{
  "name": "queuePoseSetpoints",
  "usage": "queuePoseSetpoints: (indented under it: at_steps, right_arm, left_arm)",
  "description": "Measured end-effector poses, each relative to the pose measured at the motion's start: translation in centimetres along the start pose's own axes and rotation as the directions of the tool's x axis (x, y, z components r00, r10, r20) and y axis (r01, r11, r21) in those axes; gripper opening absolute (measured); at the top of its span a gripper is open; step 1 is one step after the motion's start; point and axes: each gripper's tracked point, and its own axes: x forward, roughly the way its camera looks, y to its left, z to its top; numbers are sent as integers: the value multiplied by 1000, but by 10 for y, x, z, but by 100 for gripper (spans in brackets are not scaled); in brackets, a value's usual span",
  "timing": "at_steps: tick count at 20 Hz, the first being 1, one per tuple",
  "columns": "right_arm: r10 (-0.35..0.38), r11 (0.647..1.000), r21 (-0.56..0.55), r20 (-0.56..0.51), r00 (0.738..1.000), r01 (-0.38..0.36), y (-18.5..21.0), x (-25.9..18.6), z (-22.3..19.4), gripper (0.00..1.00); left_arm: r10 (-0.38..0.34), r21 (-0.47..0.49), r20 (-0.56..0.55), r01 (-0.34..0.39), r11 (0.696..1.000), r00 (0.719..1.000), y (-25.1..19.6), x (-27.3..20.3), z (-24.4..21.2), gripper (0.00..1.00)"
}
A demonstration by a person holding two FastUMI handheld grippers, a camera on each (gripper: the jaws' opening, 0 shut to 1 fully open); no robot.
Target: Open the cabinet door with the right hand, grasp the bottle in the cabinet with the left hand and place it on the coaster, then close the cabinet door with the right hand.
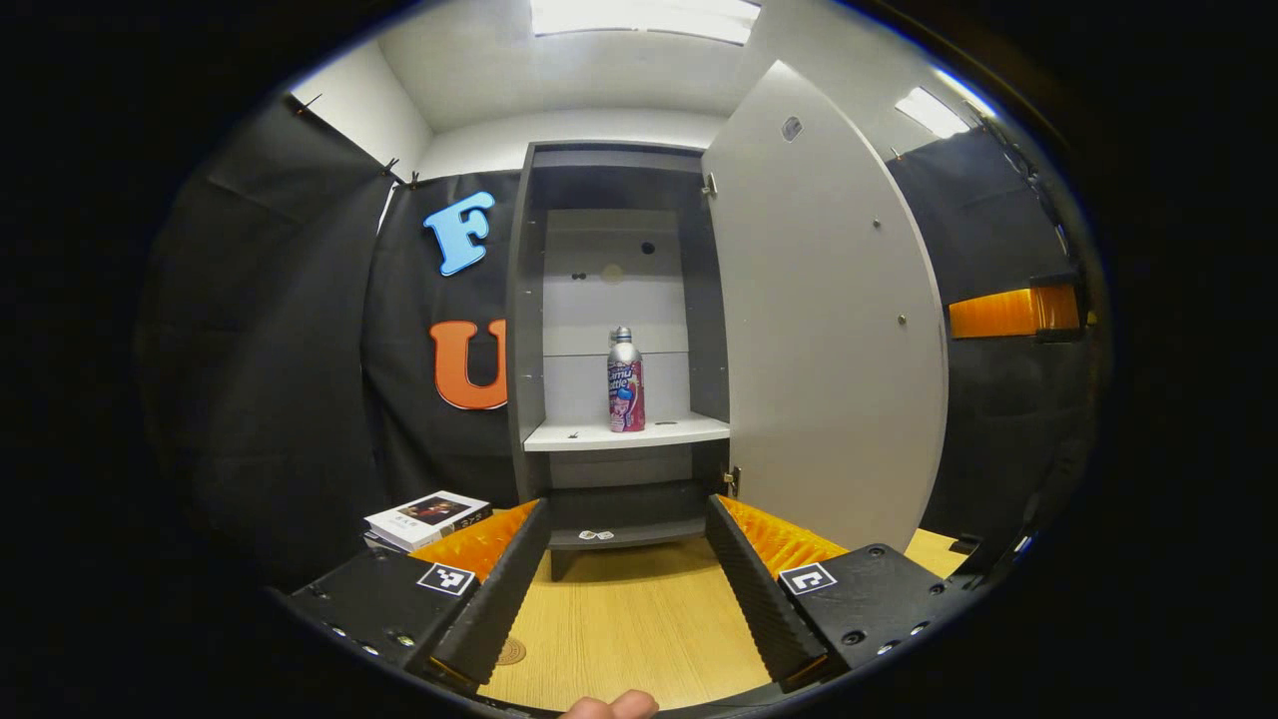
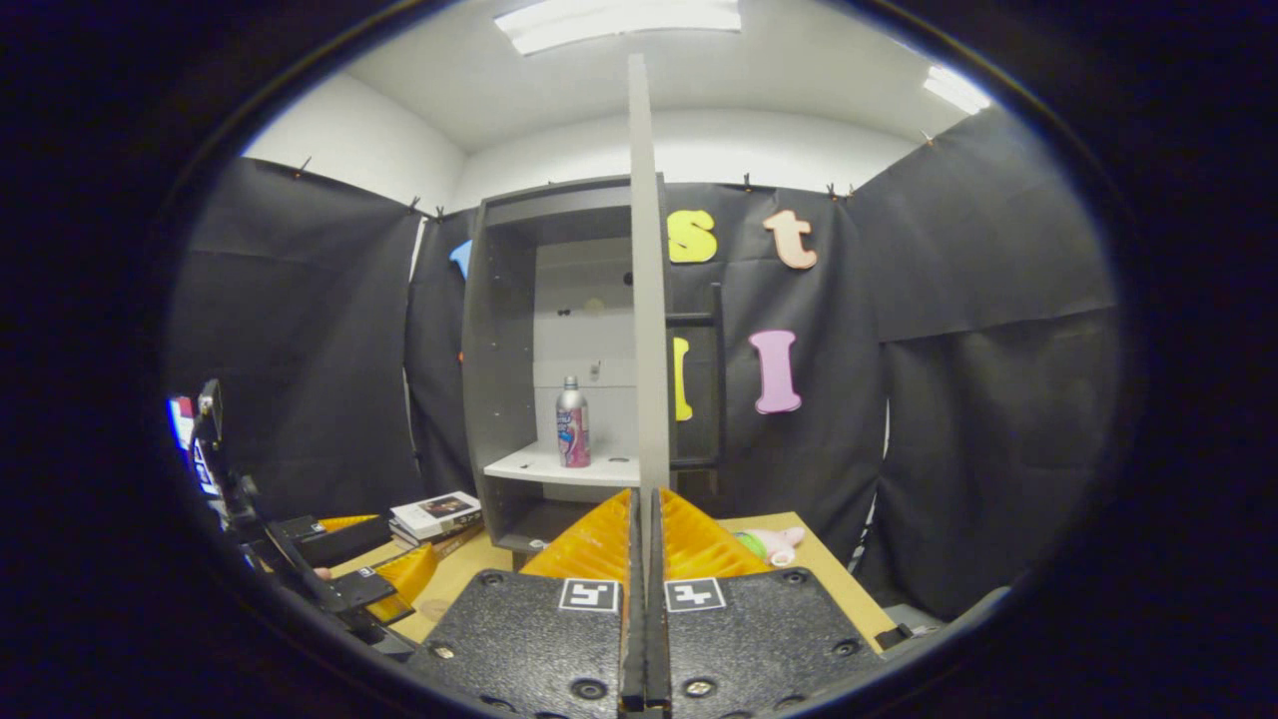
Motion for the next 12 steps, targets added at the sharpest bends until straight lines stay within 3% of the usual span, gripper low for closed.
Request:
queuePoseSetpoints:
  at_steps: [7, 8, 10, 12]
  right_arm:
    - [76, 997, 23, -46, 996, -75, 19, -5, -11, 4]
    - [91, 995, 32, -51, 995, -90, 23, -7, -10, 19]
    - [94, 995, 28, -47, 994, -92, 23, -5, -10, 41]
    - [80, 997, 16, -53, 995, -79, 18, -3, -12, 55]
  left_arm:
    - [27, 15, 9, -28, 1000, 1000, 14, -1, 3, 95]
    - [32, 19, 11, -32, 999, 999, 17, 1, 3, 95]
    - [37, 29, 18, -38, 999, 999, 21, 4, 5, 95]
    - [35, 38, 27, -36, 999, 999, 24, 11, 8, 95]
